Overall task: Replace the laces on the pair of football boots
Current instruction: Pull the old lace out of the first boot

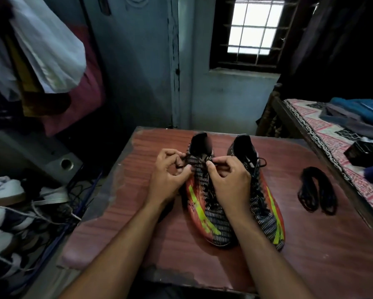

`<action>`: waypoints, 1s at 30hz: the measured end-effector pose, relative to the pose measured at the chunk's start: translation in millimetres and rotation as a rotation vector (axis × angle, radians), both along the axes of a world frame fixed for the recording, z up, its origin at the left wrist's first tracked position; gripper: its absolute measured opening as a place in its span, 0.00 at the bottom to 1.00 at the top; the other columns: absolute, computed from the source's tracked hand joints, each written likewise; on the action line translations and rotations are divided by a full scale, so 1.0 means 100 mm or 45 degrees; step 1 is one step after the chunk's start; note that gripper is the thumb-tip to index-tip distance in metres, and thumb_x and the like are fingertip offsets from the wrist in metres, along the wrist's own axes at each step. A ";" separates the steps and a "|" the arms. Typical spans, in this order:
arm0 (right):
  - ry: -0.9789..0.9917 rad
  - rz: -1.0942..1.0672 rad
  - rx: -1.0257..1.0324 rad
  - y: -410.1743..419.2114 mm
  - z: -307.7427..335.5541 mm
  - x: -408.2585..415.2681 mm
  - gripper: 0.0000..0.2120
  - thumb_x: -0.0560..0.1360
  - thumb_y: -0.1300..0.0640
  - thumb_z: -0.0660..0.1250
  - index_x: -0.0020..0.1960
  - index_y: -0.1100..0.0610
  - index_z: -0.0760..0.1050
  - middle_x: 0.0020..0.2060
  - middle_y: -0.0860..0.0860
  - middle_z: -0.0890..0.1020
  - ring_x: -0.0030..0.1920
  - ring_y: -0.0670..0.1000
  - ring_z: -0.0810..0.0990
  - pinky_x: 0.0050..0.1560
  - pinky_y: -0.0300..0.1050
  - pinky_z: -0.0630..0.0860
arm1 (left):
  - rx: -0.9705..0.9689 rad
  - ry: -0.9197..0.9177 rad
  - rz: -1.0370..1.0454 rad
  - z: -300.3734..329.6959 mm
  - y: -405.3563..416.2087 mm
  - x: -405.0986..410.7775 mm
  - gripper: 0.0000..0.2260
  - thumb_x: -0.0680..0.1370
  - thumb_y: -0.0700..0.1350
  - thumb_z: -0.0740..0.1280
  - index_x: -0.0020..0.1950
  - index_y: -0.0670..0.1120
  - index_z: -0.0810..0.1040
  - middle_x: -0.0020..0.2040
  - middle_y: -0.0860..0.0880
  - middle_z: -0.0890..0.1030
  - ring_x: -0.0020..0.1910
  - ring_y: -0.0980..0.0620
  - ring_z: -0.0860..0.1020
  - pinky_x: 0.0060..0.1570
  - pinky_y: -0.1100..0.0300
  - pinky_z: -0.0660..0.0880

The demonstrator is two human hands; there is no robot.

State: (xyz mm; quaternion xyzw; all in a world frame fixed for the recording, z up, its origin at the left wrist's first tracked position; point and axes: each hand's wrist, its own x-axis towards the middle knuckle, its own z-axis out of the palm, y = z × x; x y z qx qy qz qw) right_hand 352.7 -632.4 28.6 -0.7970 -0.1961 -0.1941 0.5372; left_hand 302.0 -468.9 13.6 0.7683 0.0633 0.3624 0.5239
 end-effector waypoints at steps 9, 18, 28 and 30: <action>0.033 -0.002 -0.068 -0.02 0.02 -0.03 0.07 0.76 0.56 0.73 0.45 0.54 0.75 0.40 0.45 0.80 0.41 0.44 0.80 0.41 0.38 0.76 | -0.860 -0.124 -0.021 0.08 0.05 -0.07 0.15 0.73 0.48 0.77 0.42 0.40 0.74 0.57 0.46 0.74 0.55 0.50 0.80 0.54 0.41 0.83; -0.002 -0.039 -0.154 -0.01 -0.01 -0.01 0.09 0.79 0.55 0.70 0.42 0.54 0.75 0.39 0.47 0.78 0.39 0.46 0.76 0.37 0.36 0.70 | -0.561 -0.200 -0.099 0.58 0.06 -0.52 0.08 0.74 0.51 0.71 0.42 0.47 0.82 0.59 0.48 0.80 0.60 0.50 0.77 0.60 0.53 0.72; 0.047 -0.011 -0.109 0.01 -0.02 -0.02 0.20 0.82 0.52 0.63 0.33 0.57 0.72 0.39 0.48 0.74 0.36 0.43 0.72 0.36 0.41 0.66 | -0.804 -0.278 -0.510 1.21 -0.22 -0.92 0.16 0.80 0.47 0.60 0.38 0.49 0.85 0.55 0.47 0.84 0.54 0.51 0.83 0.59 0.50 0.78; 0.035 0.000 -0.088 0.00 -0.01 -0.02 0.20 0.83 0.51 0.63 0.34 0.57 0.72 0.40 0.48 0.74 0.37 0.43 0.72 0.37 0.41 0.67 | -0.756 -0.265 -0.503 1.26 -0.24 -0.91 0.15 0.80 0.48 0.61 0.38 0.50 0.83 0.57 0.47 0.84 0.51 0.51 0.83 0.53 0.53 0.80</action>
